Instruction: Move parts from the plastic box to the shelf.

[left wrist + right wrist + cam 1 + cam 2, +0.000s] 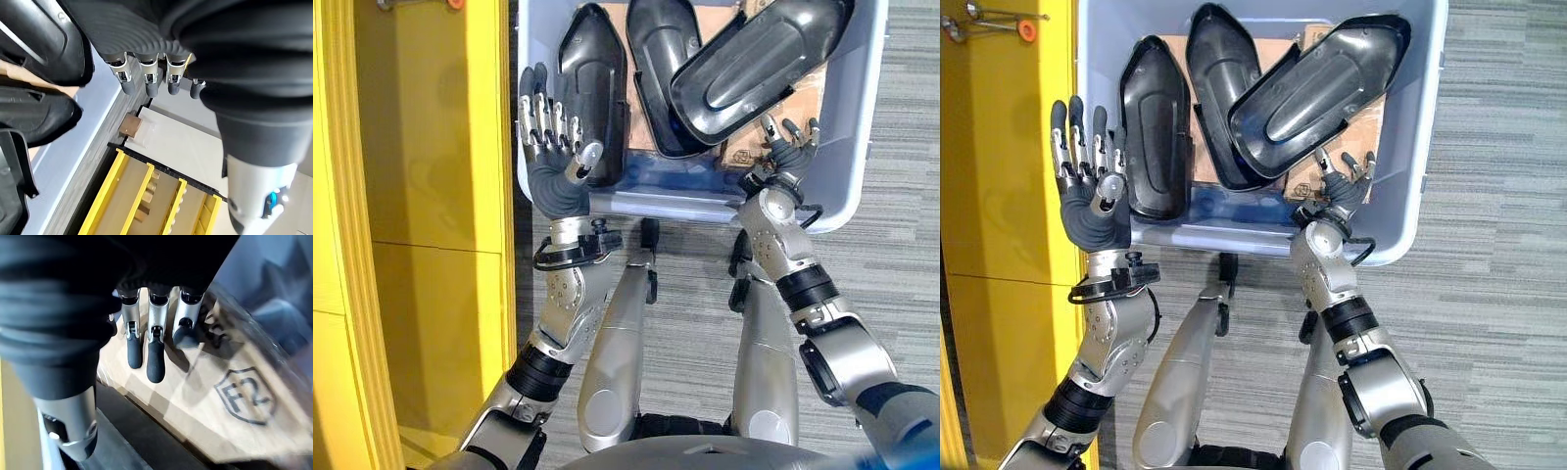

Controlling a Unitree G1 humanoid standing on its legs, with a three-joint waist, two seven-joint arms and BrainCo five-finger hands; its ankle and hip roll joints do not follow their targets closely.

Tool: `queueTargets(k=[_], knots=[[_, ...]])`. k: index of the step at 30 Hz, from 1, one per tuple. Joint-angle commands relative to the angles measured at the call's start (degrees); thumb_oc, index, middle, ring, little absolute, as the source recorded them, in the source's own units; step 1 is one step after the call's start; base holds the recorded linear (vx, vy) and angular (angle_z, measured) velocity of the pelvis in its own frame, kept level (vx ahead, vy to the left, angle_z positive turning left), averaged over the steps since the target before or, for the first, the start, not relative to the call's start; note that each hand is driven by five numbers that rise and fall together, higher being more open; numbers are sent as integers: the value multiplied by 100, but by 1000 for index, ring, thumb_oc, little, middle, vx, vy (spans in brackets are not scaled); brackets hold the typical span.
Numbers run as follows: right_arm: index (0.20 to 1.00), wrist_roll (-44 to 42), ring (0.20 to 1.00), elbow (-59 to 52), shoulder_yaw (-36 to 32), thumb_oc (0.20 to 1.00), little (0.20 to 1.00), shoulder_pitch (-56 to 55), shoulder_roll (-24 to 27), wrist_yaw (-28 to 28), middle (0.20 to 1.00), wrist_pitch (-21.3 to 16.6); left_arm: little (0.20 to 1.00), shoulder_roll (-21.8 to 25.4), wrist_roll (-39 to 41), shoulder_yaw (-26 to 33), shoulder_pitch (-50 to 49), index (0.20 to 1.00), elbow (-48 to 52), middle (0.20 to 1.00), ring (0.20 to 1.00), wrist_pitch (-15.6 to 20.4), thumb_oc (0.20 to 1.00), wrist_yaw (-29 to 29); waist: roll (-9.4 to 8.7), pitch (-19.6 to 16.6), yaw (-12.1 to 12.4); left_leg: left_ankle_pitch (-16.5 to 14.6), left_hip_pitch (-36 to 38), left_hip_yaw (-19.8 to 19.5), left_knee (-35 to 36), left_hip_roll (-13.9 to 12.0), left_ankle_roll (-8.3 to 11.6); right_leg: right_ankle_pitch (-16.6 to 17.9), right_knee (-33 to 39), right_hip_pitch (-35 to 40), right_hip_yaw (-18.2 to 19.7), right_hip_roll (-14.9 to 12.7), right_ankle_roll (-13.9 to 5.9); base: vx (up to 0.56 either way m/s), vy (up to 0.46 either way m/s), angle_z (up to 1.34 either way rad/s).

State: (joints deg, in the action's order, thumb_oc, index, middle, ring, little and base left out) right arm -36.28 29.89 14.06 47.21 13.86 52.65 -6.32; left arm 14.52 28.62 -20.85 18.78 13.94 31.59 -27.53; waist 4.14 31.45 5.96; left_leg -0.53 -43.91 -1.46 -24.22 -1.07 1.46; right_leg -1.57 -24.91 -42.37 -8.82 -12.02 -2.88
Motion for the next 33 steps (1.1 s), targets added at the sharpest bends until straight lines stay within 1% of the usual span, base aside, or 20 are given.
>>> queueTargets(k=[1, 3, 5, 6, 7, 10, 12, 13, 14, 15, 16, 20, 23, 29, 30, 31, 32, 33], knots=[[1000, 559, 1000, 355, 76, 1000, 1000, 194, -4, 181, 1000, 784, 1000, 83, -227, -51, 141, 1000, 414, 1000, 1000, -13, 1000, 47, 81, -166, 268, -51, -69, 614, 63, 431, -447, 145, 210, 251, -101, 157, -47, -21, 14, 7], [1000, 745, 1000, 620, 70, 1000, 1000, 439, 178, 358, 1000, 1050, 1000, 106, -95, -46, 215, 1000, 411, 1000, 1000, -36, 1000, 71, 84, -166, 304, -22, -98, 594, 83, 438, -436, 168, 241, 248, -135, 152, -57, -22, 19, 5], [1000, 868, 1000, 912, 51, 1000, 1000, 639, 341, 353, 1000, 1067, 1000, 117, -20, -39, 278, 1000, 419, 1000, 1000, -89, 1000, 69, 86, -166, 335, -21, -103, 572, 96, 444, -423, 174, 249, 255, -170, 137, -75, -43, 22, 4], [1000, 897, 1000, 948, 37, 1000, 1000, 729, 384, 327, 1000, 1091, 1000, 129, -7, -20, 337, 1000, 437, 1000, 1000, -106, 1000, 71, 91, -166, 337, 116, -233, 604, 124, 437, -462, 294, 290, 144, -242, 125, -30, -79, 27, 6], [1000, 752, 1000, 1063, 20, 1000, 1000, 895, 466, 290, 1000, 1230, 1000, 154, 46, -14, 378, 1000, 473, 1000, 1000, -152, 1000, 83, 94, -166, 363, 133, -253, 594, 144, 442, -457, 317, 301, 127, -268, 110, -37, -78, 25, 8], [1000, 472, 1000, 1381, 40, 1000, 1000, 1080, 553, 255, 1000, 1335, 1000, 222, 145, 24, 380, 1000, 516, 1000, 1000, -186, 1000, 115, 84, -166, 435, 116, -244, 571, 165, 445, -443, 337, 356, 175, -339, 85, -59, -19, 14, 9], [1000, 492, 1000, 1532, 77, 1000, 1000, 1222, 584, 244, 1000, 1436, 1000, 258, 190, 53, 403, 1000, 523, 1000, 1000, -192, 1000, 139, 73, -166, 469, 120, -235, 562, 190, 440, -441, 354, 377, 193, -370, 77, -67, -9, 5, 3], [1000, 473, 1000, 1601, 97, 1000, 1000, 1287, 599, 276, 1000, 1424, 1000, 274, 215, 63, 419, 1000, 519, 1000, 1000, -197, 1000, 156, 72, -166, 481, 121, -240, 558, 192, 438, -441, 358, 378, 193, -382, 75, -68, 53, 0, 0], [1000, 468, 1000, 1684, 115, 1000, 1000, 1292, 634, 251, 1000, 1481, 1000, 315, 278, 64, 371, 1000, 517, 1000, 1000, -196, 1000, 176, 62, -166, 509, -37, -105, 509, 152, 454, -397, 228, 335, 329, -333, 76, -126, 41, -2, 1], [1000, 451, 1000, 1712, 115, 1000, 1000, 1351, 646, 253, 1000, 1499, 1000, 332, 296, 76, 395, 1000, 525, 1000, 1000, -201, 1000, 190, 61, -166, 515, 6, -153, 506, 158, 454, -404, 270, 358, 297, -356, 74, -115, 55, -11, 4], [1000, 323, 1000, 1791, 131, 1000, 1000, 1407, 653, 320, 1000, 1541, 1000, 362, 335, 86, 375, 1000, 532, 1000, 1000, -210, 1000, 200, 54, -166, 547, -42, -116, 496, 146, 457, -391, 242, 357, 348, -369, 66, -131, -5, -12, 8], [1000, -10, 1000, 2083, 120, 1000, 1000, 1506, 688, 542, 1000, 1619, 1000, 441, 451, 145, 385, 1000, 547, 1000, 1000, -216, 1000, 248, 26, -166, 612, -63, -162, 462, 125, 471, -394, 270, 371, 347, -440, 59, -155, 0, -15, 9], [1000, -302, 1000, 2235, 102, 1000, 1000, 1512, 681, 526, 1000, 1670, 1000, 469, 487, 174, 378, 1000, 525, 1000, 1000, -170, 1000, 268, 32, -166, 635, -64, -178, 444, 142, 476, -396, 287, 381, 328, -463, 60, -166, -3, -3, 4], [1000, -221, 1000, 2440, 164, 1000, 1000, 1479, 639, 465, 1000, 1832, 1000, 515, 607, 238, 334, 1000, 475, 1000, 1000, -25, 1000, 380, 55, -166, 675, -32, -208, 424, 208, 482, -392, 319, 450, 322, -499, 63, -195, -2, -5, 0], [570, -175, 570, 2480, 187, 570, 570, 1470, 626, 443, 570, 1847, 1000, 515, 605, 240, 323, 1000, 474, 1000, 1000, -30, 1000, 408, 52, -166, 684, -25, -209, 420, 212, 484, -392, 327, 455, 324, -507, 64, -199, -10, -33, 3], [485, -158, 485, 2500, 218, 485, 485, 1476, 620, 454, 485, 1888, 1000, 517, 617, 244, 322, 1000, 478, 1000, 1000, -39, 1000, 424, 53, -166, 690, -19, -212, 415, 217, 489, -393, 335, 461, 324, -516, 65, -204, -7, -39, 3], [200, -148, 200, 2533, 246, 200, 200, 1476, 630, 433, 200, 1888, 1000, 513, 648, 256, 316, 1000, 482, 1000, 1000, -55, 1000, 459, 51, -166, 701, -24, -214, 409, 223, 489, -391, 333, 472, 329, -530, 60, -214, -8, -47, 5], [200, -117, 200, 2626, 301, 200, 200, 1534, 633, 481, 200, 1919, 1000, 538, 698, 266, 320, 1000, 464, 1000, 1000, -32, 1000, 518, 55, -166, 710, -14, -222, 401, 227, 488, -389, 348, 487, 322, -539, 61, -225, -9, -46, 6]])
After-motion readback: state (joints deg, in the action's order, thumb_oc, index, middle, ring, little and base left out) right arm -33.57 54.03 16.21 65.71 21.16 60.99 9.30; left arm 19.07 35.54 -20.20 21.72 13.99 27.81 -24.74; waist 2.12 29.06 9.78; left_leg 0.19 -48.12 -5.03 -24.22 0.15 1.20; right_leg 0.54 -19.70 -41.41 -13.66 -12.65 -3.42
